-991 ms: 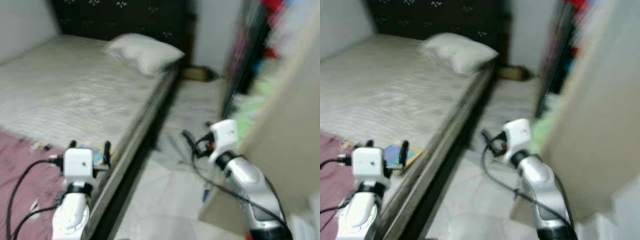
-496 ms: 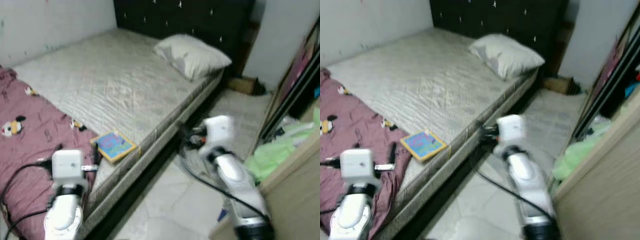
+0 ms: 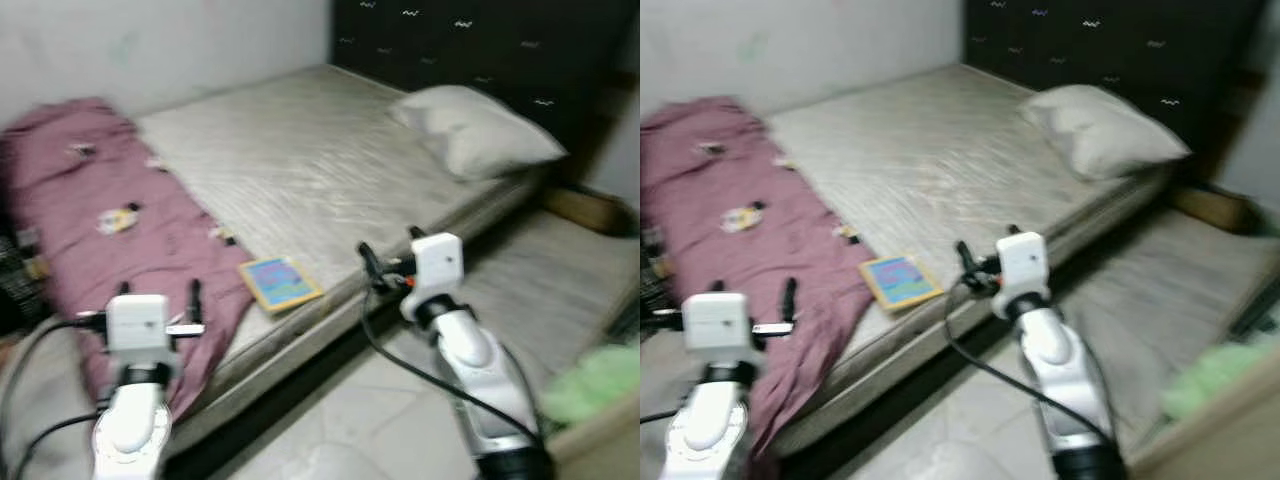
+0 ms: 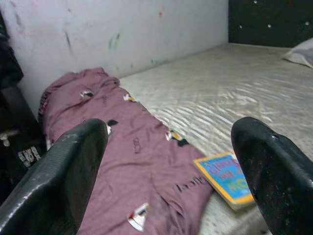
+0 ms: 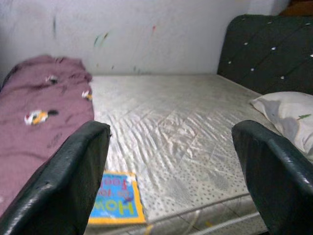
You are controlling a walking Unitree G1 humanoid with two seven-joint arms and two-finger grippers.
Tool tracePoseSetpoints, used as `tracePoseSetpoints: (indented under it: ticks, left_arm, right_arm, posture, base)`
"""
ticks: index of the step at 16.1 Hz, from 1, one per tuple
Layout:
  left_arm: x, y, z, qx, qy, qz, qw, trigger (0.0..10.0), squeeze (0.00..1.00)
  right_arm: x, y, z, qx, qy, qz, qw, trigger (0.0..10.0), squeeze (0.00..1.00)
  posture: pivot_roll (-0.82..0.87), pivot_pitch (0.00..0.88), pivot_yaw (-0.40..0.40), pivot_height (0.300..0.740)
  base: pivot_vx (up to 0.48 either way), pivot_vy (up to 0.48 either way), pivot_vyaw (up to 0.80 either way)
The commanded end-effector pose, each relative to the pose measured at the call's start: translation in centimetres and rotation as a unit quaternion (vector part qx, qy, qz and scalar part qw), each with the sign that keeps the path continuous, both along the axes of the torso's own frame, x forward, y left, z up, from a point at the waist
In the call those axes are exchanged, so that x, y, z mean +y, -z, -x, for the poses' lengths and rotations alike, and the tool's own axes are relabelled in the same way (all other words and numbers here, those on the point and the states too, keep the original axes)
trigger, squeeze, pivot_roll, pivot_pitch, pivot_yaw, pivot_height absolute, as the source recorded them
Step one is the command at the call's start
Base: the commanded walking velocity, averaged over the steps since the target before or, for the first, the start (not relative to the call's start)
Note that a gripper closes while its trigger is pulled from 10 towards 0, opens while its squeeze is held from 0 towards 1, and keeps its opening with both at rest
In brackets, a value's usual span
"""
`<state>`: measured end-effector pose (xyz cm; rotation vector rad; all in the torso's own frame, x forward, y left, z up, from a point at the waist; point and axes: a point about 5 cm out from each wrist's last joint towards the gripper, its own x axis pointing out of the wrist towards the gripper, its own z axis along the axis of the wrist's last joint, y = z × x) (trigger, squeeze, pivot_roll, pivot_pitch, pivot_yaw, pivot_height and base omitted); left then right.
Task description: Clean up the room
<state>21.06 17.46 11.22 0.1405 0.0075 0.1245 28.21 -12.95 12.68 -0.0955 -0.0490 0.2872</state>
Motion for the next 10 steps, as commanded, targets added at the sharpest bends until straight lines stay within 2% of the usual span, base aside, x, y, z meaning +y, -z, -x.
tracePoseSetpoints:
  ticks: [1,4,8,10]
  left_arm:
    - [0.4,-0.1,0.0,0.001,-0.003,-0.004,1.000,10.0,0.00]
    - [0.3,0.1,0.0,0.003,0.001,0.006,1.000,10.0,0.00]
    - [0.4,0.2,-0.1,0.004,0.000,0.009,1.000,10.0,0.00]
    - [0.5,0.3,-0.1,0.006,-0.003,0.013,1.000,10.0,0.00]
  right_arm:
    - [0.3,-0.2,-0.1,-0.005,-0.003,-0.004,1.000,10.0,0.00]
    - [0.1,0.0,-0.2,-0.006,-0.003,0.000,1.000,10.0,0.00]
    - [-0.9,0.3,-0.4,-0.009,0.040,0.027,0.999,10.0,0.00]
    - [-1.5,0.7,-0.5,0.004,0.061,0.015,0.998,10.0,0.00]
  posture:
    - [-0.03,0.000,-0.014,0.740]
    - [-0.04,0.000,-0.020,0.740]
    - [-0.04,0.000,-0.027,0.740]
    - [-0.04,0.000,-0.029,0.740]
  base:
    - [0.000,0.000,0.76]
    - [0.000,0.000,0.75]
    - [0.000,0.000,0.71]
    - [0.000,0.000,0.71]
